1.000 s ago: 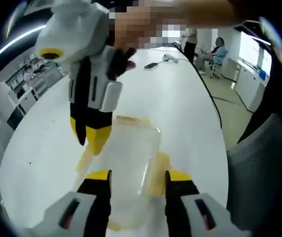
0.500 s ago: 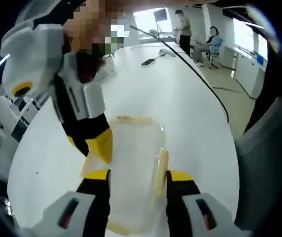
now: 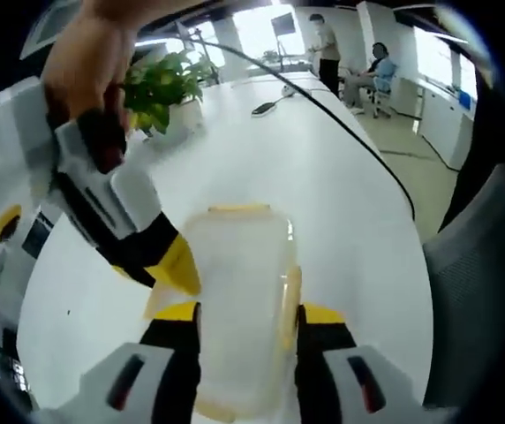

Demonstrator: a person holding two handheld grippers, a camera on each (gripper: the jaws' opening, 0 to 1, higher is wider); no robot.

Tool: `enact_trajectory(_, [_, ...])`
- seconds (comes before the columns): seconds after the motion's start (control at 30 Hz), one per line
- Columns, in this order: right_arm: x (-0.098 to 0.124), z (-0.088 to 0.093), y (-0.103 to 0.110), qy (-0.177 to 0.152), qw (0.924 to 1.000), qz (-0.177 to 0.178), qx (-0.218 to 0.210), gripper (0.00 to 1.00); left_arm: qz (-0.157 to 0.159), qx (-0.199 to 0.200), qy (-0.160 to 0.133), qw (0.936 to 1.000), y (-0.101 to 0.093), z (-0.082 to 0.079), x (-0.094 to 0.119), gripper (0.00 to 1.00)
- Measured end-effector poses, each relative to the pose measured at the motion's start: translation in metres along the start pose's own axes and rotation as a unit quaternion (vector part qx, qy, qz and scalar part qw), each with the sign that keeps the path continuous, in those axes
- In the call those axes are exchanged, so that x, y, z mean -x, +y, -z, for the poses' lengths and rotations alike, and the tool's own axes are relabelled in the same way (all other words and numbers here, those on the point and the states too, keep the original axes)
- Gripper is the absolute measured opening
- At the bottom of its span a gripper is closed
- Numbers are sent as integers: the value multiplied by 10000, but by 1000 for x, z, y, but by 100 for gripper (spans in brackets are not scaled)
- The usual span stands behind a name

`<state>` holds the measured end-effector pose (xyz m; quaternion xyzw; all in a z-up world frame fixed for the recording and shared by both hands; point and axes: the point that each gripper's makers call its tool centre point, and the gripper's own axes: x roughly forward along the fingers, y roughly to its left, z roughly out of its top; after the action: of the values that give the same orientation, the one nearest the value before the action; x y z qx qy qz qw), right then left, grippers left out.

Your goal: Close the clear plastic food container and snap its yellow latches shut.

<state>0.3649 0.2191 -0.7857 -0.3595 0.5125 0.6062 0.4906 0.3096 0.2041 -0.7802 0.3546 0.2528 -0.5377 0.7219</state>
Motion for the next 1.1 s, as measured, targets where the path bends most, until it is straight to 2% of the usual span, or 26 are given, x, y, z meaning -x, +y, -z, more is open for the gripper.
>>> enact_trajectory(0.1, [0, 0, 1, 13, 9998, -52, 168, 23, -9, -107, 43, 9999, 1, -1, -3, 34])
enact_trajectory(0.13, [0, 0, 0, 35, 9998, -47, 174, 23, -146, -295, 126, 9994, 7, 3, -2, 34])
enact_trajectory(0.17, [-1, -1, 1, 108, 9998, -27, 166, 23, -102, -148, 87, 9998, 6, 4, -4, 33])
enact_trajectory(0.33, [-1, 0, 0, 186, 9998, -27, 118, 24, -88, -160, 0, 9998, 6, 4, -4, 34])
enact_trajectory(0.5, [-1, 1, 2, 259, 9996, 13, 117, 25, -98, -136, 43, 9999, 5, 1, -5, 35])
enact_trajectory(0.67, [1, 2, 4, 307, 9991, 229, 170, 25, -129, -138, 47, 9998, 4, -1, -4, 36])
enact_trajectory(0.77, [3, 3, 3, 187, 9992, 320, 169, 25, -170, -149, 29, 9997, 3, -2, -4, 36])
enact_trajectory(0.93, [5, 4, 3, -222, 9986, 477, -12, 25, -233, -106, 9, 9997, 3, -5, -2, 37])
enact_trajectory(1.1, [8, 4, 5, -476, 9957, 789, 76, 25, -60, -37, -2, 10000, 4, -7, -1, 37])
